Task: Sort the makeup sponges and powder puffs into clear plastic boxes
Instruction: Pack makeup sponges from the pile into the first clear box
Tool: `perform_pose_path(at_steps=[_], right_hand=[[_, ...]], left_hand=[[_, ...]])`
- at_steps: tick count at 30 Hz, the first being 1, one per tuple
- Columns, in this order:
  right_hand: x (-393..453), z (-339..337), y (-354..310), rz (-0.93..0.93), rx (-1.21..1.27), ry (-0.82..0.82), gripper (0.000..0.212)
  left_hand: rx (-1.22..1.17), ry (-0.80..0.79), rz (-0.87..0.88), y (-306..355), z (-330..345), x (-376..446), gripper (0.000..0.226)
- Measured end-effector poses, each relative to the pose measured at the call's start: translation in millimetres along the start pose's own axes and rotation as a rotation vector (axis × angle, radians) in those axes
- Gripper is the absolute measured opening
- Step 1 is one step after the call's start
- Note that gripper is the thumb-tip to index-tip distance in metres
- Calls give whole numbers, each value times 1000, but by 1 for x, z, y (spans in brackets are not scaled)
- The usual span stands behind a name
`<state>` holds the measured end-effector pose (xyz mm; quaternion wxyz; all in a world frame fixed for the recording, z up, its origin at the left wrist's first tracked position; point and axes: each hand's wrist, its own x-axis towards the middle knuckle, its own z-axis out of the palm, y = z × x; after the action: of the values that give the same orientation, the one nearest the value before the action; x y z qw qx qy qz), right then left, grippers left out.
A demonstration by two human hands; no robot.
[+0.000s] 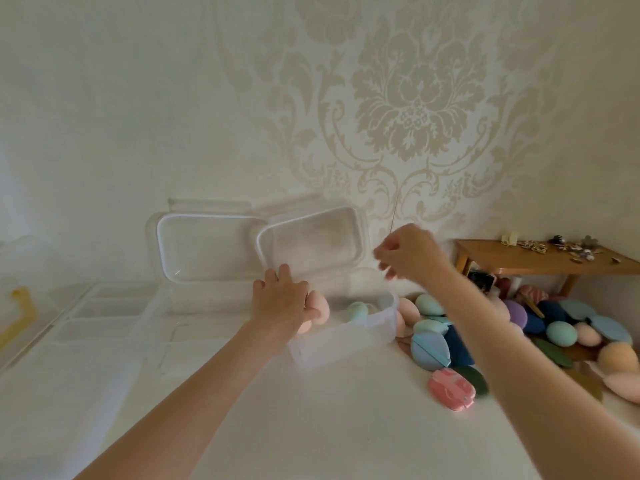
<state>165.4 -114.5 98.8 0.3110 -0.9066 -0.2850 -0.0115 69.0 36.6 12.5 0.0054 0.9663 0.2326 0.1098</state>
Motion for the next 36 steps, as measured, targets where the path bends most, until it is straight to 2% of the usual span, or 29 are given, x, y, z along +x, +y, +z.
perform_pose_path(at_steps=[2, 3, 6, 9, 13, 17, 21, 23, 26, 29, 32, 34, 36], right_hand=[[2, -17, 28, 35, -28, 50, 17], [3, -17, 42, 55, -46, 19, 16], [-5, 6, 68, 10, -82, -163, 18], [-4, 35, 76, -22, 4, -315, 39], [15, 65, 83, -67, -119, -320, 52], [31, 79, 86, -116, -249, -365, 44], [31, 84, 78, -192, -431, -358, 36], [29, 85, 76, -191, -446, -323, 30], [26, 75, 83, -138, -313, -177, 17], [20, 43, 82, -88, -198, -29, 31], [11, 10, 66, -142, 14, 159, 31], [3, -2, 55, -144, 96, 133, 31], [-8, -7, 50, -160, 30, 37, 29]], left_hand=[[-7, -7, 4, 0, -1, -1, 44], [-11, -11, 2, 0, -1, -1, 44], [-44, -4, 3, -1, -1, -3, 40], [-88, 2, 14, -2, -3, -6, 38], [-87, 5, 6, -8, -4, -7, 40], [-79, 3, -18, -16, -4, -7, 42], [-74, 15, -15, -19, -5, -8, 42], [-76, 13, -11, -18, -6, -9, 41], [-65, 9, -7, -18, -7, -10, 40], [-32, 15, 22, -15, -7, -10, 38], [-17, -22, 99, -3, -8, -9, 37], [-38, -48, 124, 4, -7, -10, 39], [-55, -56, 127, 11, -6, -12, 42]])
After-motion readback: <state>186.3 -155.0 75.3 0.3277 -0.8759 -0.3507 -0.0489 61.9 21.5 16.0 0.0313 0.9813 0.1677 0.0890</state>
